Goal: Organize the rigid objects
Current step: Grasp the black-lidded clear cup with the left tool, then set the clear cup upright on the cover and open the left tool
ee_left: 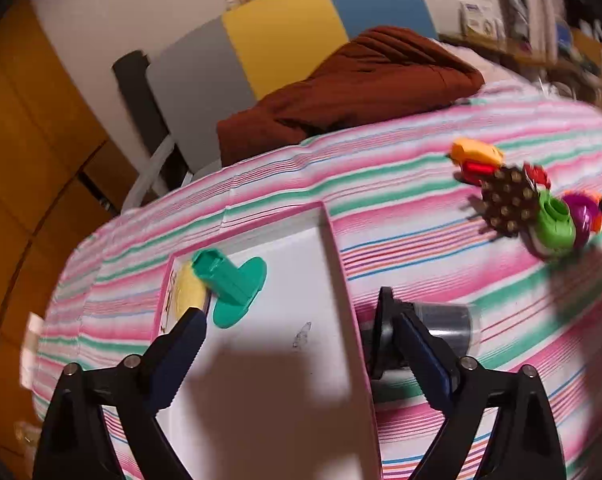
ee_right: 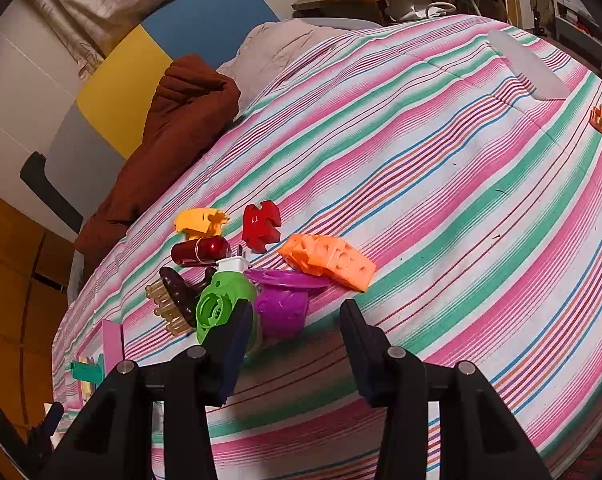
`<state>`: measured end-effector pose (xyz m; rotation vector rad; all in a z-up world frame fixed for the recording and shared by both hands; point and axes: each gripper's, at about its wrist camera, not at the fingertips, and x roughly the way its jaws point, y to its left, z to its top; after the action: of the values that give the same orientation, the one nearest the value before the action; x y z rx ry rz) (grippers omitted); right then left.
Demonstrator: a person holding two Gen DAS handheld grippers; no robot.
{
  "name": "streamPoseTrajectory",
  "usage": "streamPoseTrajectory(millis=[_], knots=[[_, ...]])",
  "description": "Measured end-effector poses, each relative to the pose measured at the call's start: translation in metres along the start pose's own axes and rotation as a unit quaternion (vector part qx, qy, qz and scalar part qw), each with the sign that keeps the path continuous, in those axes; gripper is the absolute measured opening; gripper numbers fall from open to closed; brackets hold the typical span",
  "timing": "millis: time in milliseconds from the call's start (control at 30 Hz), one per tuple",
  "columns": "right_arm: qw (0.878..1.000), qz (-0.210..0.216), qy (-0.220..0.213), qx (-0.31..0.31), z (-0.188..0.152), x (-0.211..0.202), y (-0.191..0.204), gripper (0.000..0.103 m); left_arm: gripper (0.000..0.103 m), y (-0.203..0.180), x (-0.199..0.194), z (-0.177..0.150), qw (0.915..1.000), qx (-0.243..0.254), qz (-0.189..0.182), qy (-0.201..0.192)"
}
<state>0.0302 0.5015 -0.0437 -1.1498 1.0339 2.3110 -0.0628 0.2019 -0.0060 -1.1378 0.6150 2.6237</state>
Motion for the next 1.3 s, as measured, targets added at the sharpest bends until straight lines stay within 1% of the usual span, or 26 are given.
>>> streamPoseTrajectory(millis=[67,133,167,233,267,300,333,367,400,433,467,500,567,633,700,767,800,867,900,933,967,1067,1100,1200,1233,1300], knots=[[1.0,0.001,-0.001,0.003,0.0,-0.001,-0.002,0.046,0.094,0.007,-0.012,-0.004,0.9985,-0.033,-0.04,-0.016],[1.0,0.002,-0.001,0.009,0.0,-0.001,-0.004,0.046,0.094,0.002,-0.023,-0.005,0.9961,-0.032,-0.075,-0.035],[1.0,0.004,-0.001,0.012,0.001,-0.001,-0.005,0.046,0.097,-0.005,-0.03,-0.005,0.9949,-0.013,-0.089,-0.046],[1.0,0.007,0.0,0.016,0.001,-0.001,-0.006,0.046,0.101,-0.024,-0.036,-0.002,0.9931,0.041,-0.093,-0.058],[1.0,0.008,0.001,0.017,0.001,-0.001,-0.006,0.046,0.101,-0.035,-0.038,-0.001,0.9901,0.084,-0.094,-0.062],[1.0,0.008,0.002,0.016,0.0,0.0,-0.006,0.046,0.101,-0.05,-0.037,0.001,0.9835,0.142,-0.095,-0.06],[1.0,0.009,0.003,0.016,0.0,0.0,-0.005,0.046,0.101,-0.059,-0.036,0.002,0.9776,0.179,-0.099,-0.051],[1.0,0.009,0.004,0.016,0.0,0.0,-0.005,0.046,0.101,-0.07,-0.03,0.004,0.9652,0.237,-0.103,-0.037],[1.0,0.01,0.005,0.017,0.0,0.0,-0.005,0.046,0.101,-0.077,-0.027,0.005,0.9524,0.288,-0.093,-0.038],[1.0,0.011,0.006,0.018,0.0,0.001,-0.005,0.046,0.101,-0.079,-0.024,0.006,0.9437,0.318,-0.083,-0.039],[1.0,0.011,0.008,0.018,0.0,0.001,-0.005,0.046,0.101,-0.084,-0.02,0.008,0.9309,0.356,-0.071,-0.036],[1.0,0.011,0.009,0.019,0.0,0.002,-0.006,0.046,0.101,-0.085,-0.017,0.009,0.9218,0.38,-0.065,-0.035],[1.0,0.013,0.012,0.021,0.0,0.003,-0.006,0.046,0.101,-0.086,-0.006,0.015,0.9084,0.412,-0.072,-0.015],[0.999,0.012,0.016,0.025,0.0,0.004,-0.007,0.046,0.101,-0.086,0.003,0.017,0.9021,0.423,-0.086,0.008],[0.999,0.014,0.022,0.03,0.0,0.007,-0.009,0.046,0.094,-0.091,0.013,0.014,0.8894,0.445,-0.101,0.028],[0.999,0.015,0.025,0.035,0.0,0.008,-0.01,0.046,0.079,-0.097,0.019,0.009,0.8772,0.468,-0.1,0.04],[0.999,0.015,0.026,0.037,0.0,0.009,-0.011,0.046,0.077,-0.1,0.022,0.005,0.8701,0.48,-0.1,0.048],[0.999,0.016,0.027,0.041,0.0,0.009,-0.012,0.046,0.072,-0.107,0.031,-0.006,0.8521,0.511,-0.093,0.064],[0.999,0.017,0.028,0.041,0.0,0.009,-0.012,0.046,0.072,-0.108,0.032,-0.007,0.8501,0.514,-0.095,0.061],[0.999,0.017,0.028,0.041,0.0,0.009,-0.012,0.046,0.067,-0.108,0.032,-0.005,0.8524,0.51,-0.1,0.059],[0.999,0.017,0.028,0.041,0.0,0.009,-0.012,0.046,0.051,-0.106,0.031,-0.001,0.8602,0.493,-0.113,0.064],[0.999,0.018,0.03,0.04,-0.001,0.009,-0.012,0.046,0.047,-0.102,0.033,0.012,0.8877,0.43,-0.146,0.075],[0.999,0.018,0.03,0.041,-0.001,0.01,-0.012,0.046,0.047,-0.101,0.033,0.013,0.8946,0.412,-0.157,0.074],[0.998,0.019,0.029,0.044,-0.001,0.009,-0.012,0.046,0.046,-0.099,0.029,0.016,0.9117,0.364,-0.179,0.066],[0.998,0.019,0.029,0.045,-0.001,0.01,-0.012,0.046,0.046,-0.098,0.026,0.017,0.9159,0.349,-0.189,0.062],[0.998,0.018,0.029,0.049,-0.001,0.01,-0.014,0.046,0.046,-0.096,0.016,0.022,0.9261,0.304,-0.22,0.043]])
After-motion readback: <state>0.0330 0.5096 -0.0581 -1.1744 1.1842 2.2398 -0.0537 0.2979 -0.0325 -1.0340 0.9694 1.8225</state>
